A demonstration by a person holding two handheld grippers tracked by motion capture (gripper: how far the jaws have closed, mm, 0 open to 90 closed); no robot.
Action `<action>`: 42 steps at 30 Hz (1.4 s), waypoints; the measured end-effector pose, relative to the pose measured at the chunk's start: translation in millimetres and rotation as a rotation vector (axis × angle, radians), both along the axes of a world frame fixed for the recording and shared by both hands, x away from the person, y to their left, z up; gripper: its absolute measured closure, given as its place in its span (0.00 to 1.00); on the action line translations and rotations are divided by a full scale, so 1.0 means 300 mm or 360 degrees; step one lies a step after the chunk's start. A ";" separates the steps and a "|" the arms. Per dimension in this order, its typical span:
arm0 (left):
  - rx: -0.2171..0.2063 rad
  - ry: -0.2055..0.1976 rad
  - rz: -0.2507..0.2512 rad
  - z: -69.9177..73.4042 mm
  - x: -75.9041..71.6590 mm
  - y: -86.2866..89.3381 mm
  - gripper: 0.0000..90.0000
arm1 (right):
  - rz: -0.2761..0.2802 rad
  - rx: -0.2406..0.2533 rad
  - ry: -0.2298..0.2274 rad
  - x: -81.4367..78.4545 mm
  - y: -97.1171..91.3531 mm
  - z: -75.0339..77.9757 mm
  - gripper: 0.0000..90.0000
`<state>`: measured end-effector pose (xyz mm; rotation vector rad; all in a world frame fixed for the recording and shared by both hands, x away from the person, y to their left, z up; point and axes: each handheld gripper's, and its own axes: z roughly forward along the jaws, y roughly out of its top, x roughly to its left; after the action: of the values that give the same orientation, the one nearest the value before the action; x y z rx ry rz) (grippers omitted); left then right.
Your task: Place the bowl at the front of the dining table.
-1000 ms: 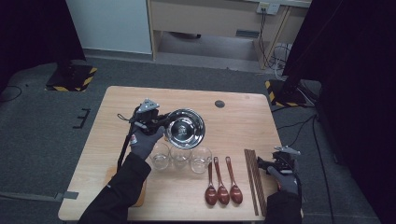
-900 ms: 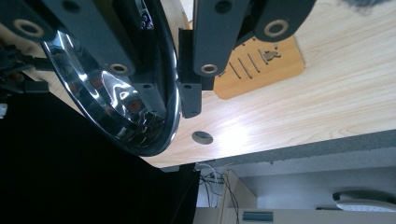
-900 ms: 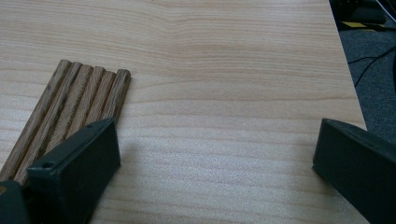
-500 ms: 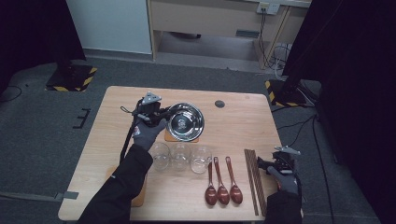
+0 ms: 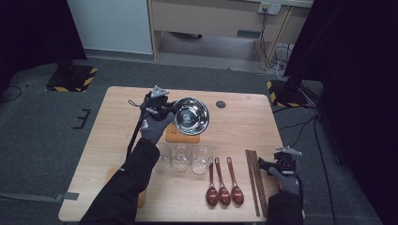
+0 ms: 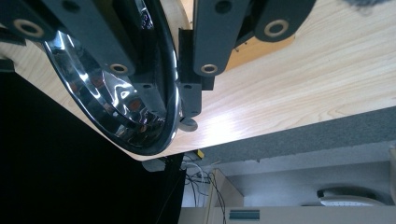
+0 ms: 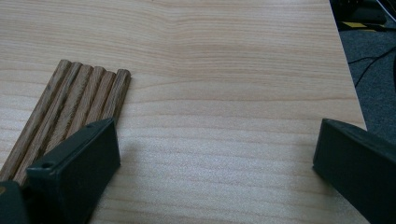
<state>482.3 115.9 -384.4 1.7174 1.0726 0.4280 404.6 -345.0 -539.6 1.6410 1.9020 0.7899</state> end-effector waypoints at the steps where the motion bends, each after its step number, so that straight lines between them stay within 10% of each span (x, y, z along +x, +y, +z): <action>1: -0.0003 -0.0001 0.0005 0.001 0.004 -0.002 0.92 | 0.0000 0.0000 0.0000 0.000 0.000 0.000 0.01; 42: 0.0063 0.0192 0.0111 -0.220 0.176 -0.026 0.92 | 0.0002 -0.0002 0.0001 0.001 -0.001 0.000 0.01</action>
<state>535.0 108.1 -450.4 1.7629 1.2207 0.3959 404.9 -345.2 -539.7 1.6395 1.9041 0.7885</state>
